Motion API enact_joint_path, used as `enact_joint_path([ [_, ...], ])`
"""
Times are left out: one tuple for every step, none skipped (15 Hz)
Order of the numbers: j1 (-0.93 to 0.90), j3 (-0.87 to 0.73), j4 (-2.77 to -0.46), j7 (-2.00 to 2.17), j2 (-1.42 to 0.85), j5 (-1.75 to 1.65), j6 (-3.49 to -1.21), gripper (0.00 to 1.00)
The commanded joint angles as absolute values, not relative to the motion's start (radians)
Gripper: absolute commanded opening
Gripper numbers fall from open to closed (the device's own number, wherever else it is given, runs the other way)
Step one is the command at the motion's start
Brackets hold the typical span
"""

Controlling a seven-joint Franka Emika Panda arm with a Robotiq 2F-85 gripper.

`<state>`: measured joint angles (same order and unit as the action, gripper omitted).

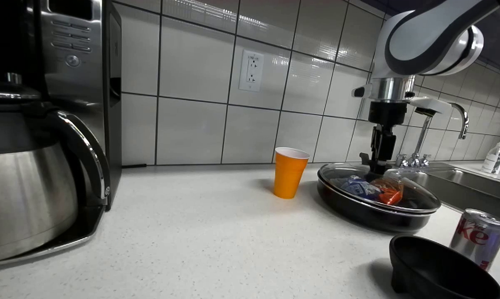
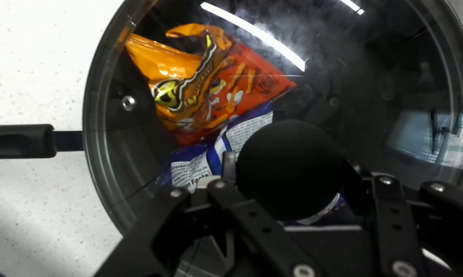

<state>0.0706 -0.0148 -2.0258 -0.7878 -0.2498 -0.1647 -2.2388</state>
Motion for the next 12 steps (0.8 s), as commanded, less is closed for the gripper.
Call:
enact_joint_path([
  [0.077, -0.011, -2.044, -0.804, -0.210, -0.184, -2.241, 0.39],
  [0.077, -0.011, -2.044, -0.804, -0.209, -0.184, -2.241, 0.39],
  [0.077, -0.011, -2.045, -0.804, -0.209, -0.183, -2.241, 0.39],
  [0.077, -0.011, -2.045, -0.803, -0.209, -0.183, -2.239, 0.73],
  [0.078, -0.010, -2.046, -0.806, -0.208, -0.178, -2.239, 0.90],
  [0.079, -0.010, -2.047, -0.808, -0.203, -0.176, -2.240, 0.96],
  [0.081, -0.010, -2.047, -0.811, -0.199, -0.173, -2.241, 0.99],
  [0.082, -0.011, -2.049, -0.814, -0.193, -0.170, -2.243, 1.00],
  [0.083, -0.012, -2.050, -0.815, -0.187, -0.168, -2.244, 1.00],
  [0.085, -0.013, -2.053, -0.818, -0.182, -0.164, -2.247, 1.00],
  [0.087, -0.014, -2.055, -0.821, -0.176, -0.161, -2.248, 1.00],
  [0.090, -0.016, -2.059, -0.825, -0.170, -0.158, -2.250, 1.00],
])
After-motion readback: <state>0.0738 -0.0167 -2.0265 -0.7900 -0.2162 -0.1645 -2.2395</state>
